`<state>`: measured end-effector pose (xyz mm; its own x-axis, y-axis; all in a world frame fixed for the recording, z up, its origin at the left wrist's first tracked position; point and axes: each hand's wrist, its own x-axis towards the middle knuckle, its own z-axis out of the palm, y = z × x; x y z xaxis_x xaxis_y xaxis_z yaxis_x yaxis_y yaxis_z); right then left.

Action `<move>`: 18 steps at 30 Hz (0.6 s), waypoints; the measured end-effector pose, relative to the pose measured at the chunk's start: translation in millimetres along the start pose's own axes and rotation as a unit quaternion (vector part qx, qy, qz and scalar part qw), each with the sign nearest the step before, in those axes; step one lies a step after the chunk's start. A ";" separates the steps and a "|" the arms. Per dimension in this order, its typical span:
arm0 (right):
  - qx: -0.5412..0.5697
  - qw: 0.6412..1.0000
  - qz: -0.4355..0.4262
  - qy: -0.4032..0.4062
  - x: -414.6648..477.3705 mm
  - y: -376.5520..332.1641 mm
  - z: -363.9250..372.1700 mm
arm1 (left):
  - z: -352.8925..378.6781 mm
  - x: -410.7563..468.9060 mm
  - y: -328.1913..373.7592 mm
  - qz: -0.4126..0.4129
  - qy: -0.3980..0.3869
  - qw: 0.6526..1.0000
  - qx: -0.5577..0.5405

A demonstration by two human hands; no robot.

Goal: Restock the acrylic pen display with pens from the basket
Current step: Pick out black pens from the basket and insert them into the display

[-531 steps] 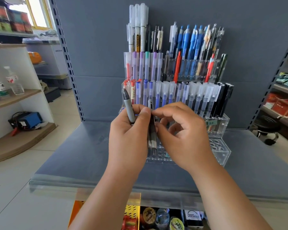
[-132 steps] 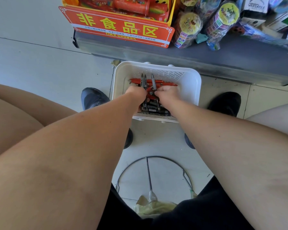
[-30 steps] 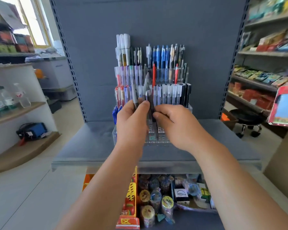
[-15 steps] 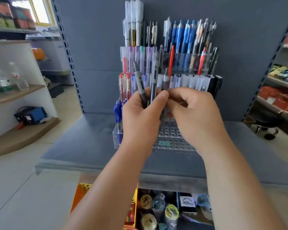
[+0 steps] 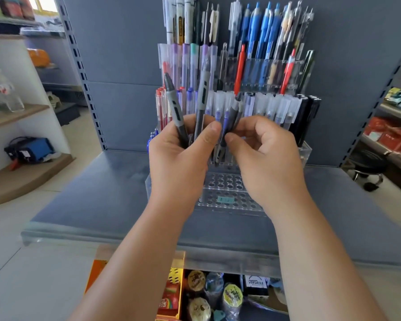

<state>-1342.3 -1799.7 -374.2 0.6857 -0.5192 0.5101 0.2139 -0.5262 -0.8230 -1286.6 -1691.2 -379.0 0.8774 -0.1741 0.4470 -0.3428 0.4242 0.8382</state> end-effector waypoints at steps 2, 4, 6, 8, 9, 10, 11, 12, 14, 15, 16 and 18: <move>-0.002 1.000 0.017 -0.005 0.1 4.0 3.6 | -3.8 -0.2 -1.5 -0.007 0.001 1.000 0.002; -0.004 1.000 0.028 -0.006 0.2 7.5 7.5 | -6.8 -1.0 -3.3 -0.015 -0.003 1.000 0.013; -0.014 0.999 0.033 -0.005 0.8 10.8 10.3 | -6.4 -4.3 -4.0 -0.014 -0.015 0.999 0.033; -0.028 0.999 0.032 -0.006 1.2 13.4 12.4 | -4.9 -7.4 -5.1 -0.015 -0.019 0.999 0.042; -0.029 0.999 0.032 -0.007 1.3 14.4 13.4 | -5.0 -8.0 -6.2 -0.017 -0.017 0.999 0.042; -0.028 0.999 0.033 -0.006 1.3 15.4 14.2 | -5.7 -8.0 -6.7 -0.021 -0.013 0.999 0.040; -0.027 0.999 0.034 -0.004 1.2 16.4 15.2 | -6.7 -7.3 -7.6 -0.027 -0.008 0.999 0.036; -0.030 0.999 0.036 -0.002 0.8 17.2 16.1 | -8.0 -6.6 -7.9 -0.034 -0.006 0.999 0.029; -0.041 0.998 0.040 0.001 0.1 19.0 19.1 | -10.3 -5.8 -8.1 -0.044 -0.009 0.999 0.017; -0.046 0.998 0.042 0.004 -0.3 20.1 20.9 | -11.2 -5.9 -7.6 -0.048 -0.012 0.999 0.015; -0.052 0.998 0.044 0.007 -0.6 20.9 22.4 | -11.8 -6.3 -6.6 -0.054 -0.015 0.998 0.014; -0.066 0.997 0.049 0.013 -0.7 22.8 24.1 | -13.1 -7.2 -6.3 -0.070 -0.021 0.997 0.013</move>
<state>-1321.1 -1795.1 -399.4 0.6796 -0.5890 0.4374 0.0530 -0.5552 -0.8300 -1286.4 -1681.0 -391.6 0.9029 -0.2664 0.3373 -0.2275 0.3695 0.9009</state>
